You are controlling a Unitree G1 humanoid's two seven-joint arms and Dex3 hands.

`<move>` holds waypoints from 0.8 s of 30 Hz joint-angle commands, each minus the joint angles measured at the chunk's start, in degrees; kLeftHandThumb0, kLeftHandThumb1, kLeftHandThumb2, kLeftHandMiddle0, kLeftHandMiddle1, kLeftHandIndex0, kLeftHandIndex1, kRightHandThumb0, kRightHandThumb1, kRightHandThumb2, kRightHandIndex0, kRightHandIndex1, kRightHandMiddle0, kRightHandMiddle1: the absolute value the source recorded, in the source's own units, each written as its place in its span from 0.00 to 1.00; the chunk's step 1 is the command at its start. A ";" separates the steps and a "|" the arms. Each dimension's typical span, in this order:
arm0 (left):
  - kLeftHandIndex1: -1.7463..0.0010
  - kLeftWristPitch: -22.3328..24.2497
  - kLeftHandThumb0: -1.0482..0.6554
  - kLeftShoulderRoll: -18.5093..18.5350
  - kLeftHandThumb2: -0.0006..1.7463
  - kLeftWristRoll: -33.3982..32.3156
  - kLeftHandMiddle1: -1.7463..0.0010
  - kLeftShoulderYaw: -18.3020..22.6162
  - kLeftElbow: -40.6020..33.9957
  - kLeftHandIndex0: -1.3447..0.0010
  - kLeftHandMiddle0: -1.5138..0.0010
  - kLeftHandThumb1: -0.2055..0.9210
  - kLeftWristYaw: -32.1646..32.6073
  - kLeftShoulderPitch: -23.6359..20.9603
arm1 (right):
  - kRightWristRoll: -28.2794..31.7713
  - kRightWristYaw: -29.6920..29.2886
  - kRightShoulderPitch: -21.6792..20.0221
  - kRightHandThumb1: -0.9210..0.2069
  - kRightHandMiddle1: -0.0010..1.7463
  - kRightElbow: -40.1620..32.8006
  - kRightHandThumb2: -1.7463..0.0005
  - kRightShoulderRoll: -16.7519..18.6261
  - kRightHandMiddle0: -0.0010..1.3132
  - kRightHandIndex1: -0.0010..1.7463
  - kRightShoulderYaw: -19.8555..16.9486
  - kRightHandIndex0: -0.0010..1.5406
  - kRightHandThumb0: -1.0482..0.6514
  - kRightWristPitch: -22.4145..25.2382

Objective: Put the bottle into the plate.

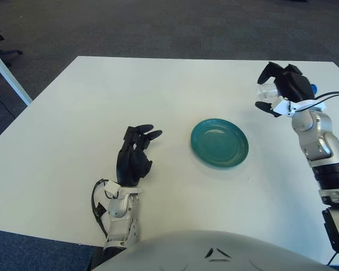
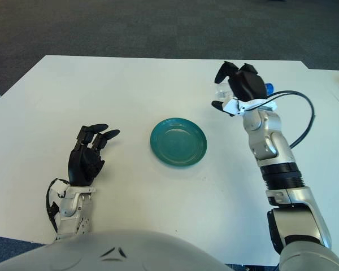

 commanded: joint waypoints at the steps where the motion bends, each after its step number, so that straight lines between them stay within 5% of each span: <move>1: 0.32 0.17 0.26 -1.98 0.46 -1.10 0.51 0.32 4.76 0.84 0.67 1.00 -0.13 2.86 | -1.56 -0.63 -1.13 0.73 1.00 -0.73 0.09 1.14 0.60 1.00 1.62 0.80 0.28 -1.20; 24: 0.32 0.04 0.26 -2.69 0.46 -0.01 0.51 -0.58 4.30 0.84 0.67 1.00 0.70 3.28 | -7.13 -0.33 -0.38 0.73 1.00 -2.52 0.09 8.73 0.60 1.00 9.82 0.75 0.28 -2.22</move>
